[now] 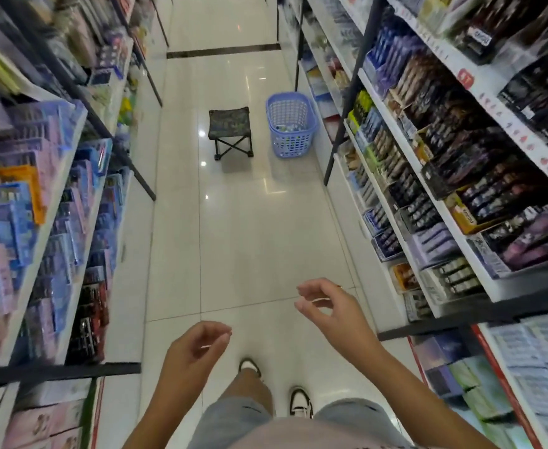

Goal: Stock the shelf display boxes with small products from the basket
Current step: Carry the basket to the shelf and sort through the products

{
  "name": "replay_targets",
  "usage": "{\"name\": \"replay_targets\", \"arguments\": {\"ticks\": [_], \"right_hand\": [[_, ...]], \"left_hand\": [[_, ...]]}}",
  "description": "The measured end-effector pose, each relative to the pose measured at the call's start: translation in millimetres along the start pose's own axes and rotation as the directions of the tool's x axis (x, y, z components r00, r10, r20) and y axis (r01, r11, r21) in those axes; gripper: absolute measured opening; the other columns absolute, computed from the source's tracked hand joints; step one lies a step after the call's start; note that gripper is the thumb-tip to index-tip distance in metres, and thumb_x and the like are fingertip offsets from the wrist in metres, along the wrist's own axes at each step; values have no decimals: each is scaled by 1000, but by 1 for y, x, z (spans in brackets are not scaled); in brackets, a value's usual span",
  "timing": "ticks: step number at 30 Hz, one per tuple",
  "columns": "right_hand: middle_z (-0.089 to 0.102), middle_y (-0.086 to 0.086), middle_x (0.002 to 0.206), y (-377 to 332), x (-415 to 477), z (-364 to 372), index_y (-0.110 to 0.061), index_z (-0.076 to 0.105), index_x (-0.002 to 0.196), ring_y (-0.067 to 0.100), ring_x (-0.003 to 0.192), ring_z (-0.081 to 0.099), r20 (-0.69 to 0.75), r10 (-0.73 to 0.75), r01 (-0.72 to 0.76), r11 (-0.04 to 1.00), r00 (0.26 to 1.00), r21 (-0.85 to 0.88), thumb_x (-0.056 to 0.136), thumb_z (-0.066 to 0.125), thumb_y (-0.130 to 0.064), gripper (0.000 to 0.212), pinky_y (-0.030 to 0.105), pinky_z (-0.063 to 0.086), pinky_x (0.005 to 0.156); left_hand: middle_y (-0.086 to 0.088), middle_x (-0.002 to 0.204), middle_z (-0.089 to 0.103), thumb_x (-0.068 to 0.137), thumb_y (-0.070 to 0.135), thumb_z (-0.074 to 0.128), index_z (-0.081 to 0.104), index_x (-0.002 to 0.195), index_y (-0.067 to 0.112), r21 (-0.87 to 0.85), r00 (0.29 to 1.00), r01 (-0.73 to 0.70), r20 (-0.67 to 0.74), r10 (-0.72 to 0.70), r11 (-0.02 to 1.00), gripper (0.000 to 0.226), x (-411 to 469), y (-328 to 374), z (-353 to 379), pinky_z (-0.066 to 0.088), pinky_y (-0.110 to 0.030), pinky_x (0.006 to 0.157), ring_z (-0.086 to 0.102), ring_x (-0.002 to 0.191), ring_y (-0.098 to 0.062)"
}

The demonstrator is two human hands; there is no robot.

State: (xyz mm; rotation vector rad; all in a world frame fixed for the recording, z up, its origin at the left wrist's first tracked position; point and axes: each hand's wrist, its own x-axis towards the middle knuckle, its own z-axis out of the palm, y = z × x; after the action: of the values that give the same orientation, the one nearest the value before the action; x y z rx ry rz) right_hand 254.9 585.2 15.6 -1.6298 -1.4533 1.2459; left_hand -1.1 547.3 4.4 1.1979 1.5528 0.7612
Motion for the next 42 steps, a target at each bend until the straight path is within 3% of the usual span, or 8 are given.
{"name": "replay_targets", "arguments": {"ticks": [7, 17, 31, 37, 42], "right_hand": [[66, -18, 99, -15, 113, 4, -38, 62, 98, -3, 94, 61, -18, 52, -53, 998, 998, -18, 83, 67, -36, 16, 25, 52, 87], [68, -13, 95, -32, 241, -21, -32, 64, 96, -3, 90, 62, -142, 170, -173, 985, 975, -11, 83, 69, -27, 15, 28, 53, 89], [63, -19, 99, -119, 550, -49, -32, 63, 101, -4, 96, 58, 28, -54, 56, 997, 998, -54, 85, 66, -34, 17, 20, 50, 87], [65, -18, 97, -130, 655, -52, -39, 61, 94, -2, 93, 60, -3, -37, 37, 998, 999, -47, 83, 68, -34, 14, 21, 51, 84], [68, -17, 93, -132, 730, -59, -37, 64, 92, -4, 90, 62, -113, 46, -50, 998, 993, -30, 81, 71, -30, 14, 19, 50, 82]], "left_hand": [[10, 92, 72, 86, 19, 67, 69, 83, 34, 21, 998, -41, 41, 40, 999, 15, 140, 35, -28, 50, -11, 71, 67, 86, -2], [11, 93, 72, 89, 20, 64, 69, 90, 28, 11, 987, -95, 130, 93, 995, 10, 319, 115, -45, 54, -22, 80, 66, 89, -3], [1, 88, 73, 86, 11, 66, 70, 87, 19, -9, 998, 39, -47, -40, 999, 9, 523, 163, -64, 56, -36, 81, 68, 83, -11], [2, 88, 73, 86, 10, 66, 70, 87, 20, 1, 999, 25, -44, -25, 1000, 11, 640, 194, -82, 56, -34, 80, 69, 84, -10], [2, 87, 72, 86, 9, 67, 70, 86, 19, 12, 997, -60, 53, 59, 998, 11, 759, 240, -99, 54, -26, 78, 68, 85, -11]]}}
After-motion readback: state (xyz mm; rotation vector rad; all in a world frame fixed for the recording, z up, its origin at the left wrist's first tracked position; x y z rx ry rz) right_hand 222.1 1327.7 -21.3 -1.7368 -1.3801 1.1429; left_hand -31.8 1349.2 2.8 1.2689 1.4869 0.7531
